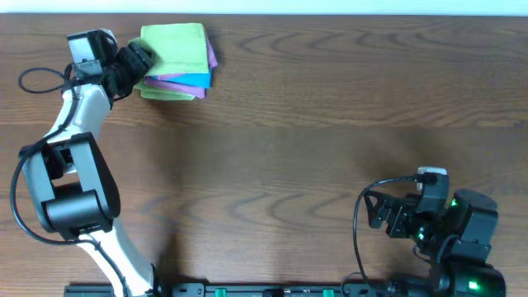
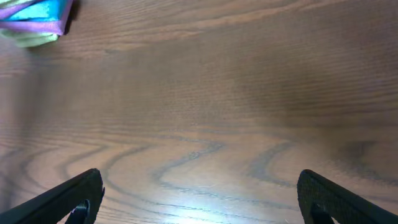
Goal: Fold the cloth
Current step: 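Place the green cloth on top of the cloth stack with the left gripper, then open the left gripper and release the cloth on the stack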
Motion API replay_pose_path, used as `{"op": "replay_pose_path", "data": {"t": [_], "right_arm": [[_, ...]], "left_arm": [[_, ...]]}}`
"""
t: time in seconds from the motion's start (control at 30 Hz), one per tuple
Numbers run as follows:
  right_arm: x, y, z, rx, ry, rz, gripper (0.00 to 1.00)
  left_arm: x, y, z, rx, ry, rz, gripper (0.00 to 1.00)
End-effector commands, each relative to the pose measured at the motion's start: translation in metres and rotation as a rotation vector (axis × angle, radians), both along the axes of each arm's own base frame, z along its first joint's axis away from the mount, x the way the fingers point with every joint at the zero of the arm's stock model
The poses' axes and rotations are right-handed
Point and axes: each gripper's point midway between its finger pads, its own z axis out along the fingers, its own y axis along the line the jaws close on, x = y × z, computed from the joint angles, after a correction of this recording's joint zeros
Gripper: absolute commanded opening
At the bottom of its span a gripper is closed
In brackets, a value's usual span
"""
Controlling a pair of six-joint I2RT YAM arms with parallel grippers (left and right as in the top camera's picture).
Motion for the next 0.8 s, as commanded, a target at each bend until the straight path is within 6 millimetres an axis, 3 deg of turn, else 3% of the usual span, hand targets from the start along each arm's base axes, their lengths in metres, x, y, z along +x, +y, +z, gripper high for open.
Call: {"op": "replay_pose_path", "data": {"t": [0.0, 0.17, 0.47, 0.77], "right_arm": [[-0.001, 0.0, -0.001, 0.009, 0.002, -0.004, 0.99], [-0.001, 0.0, -0.001, 0.009, 0.002, -0.004, 0.99], [-0.001, 0.0, -0.001, 0.009, 0.003, -0.005, 0.99], [-0.001, 0.0, -0.001, 0.009, 0.002, -0.004, 0.99]], "left_arm": [[0.005, 0.011, 0.012, 0.069, -0.034, -0.002, 0.72], [-0.002, 0.021, 0.002, 0.113, 0.022, 0.044, 0.72], [-0.002, 0.025, 0.001, 0.13, 0.019, 0.039, 0.72], [0.0, 0.036, 0.024, 0.155, -0.034, 0.033, 0.73]]}}
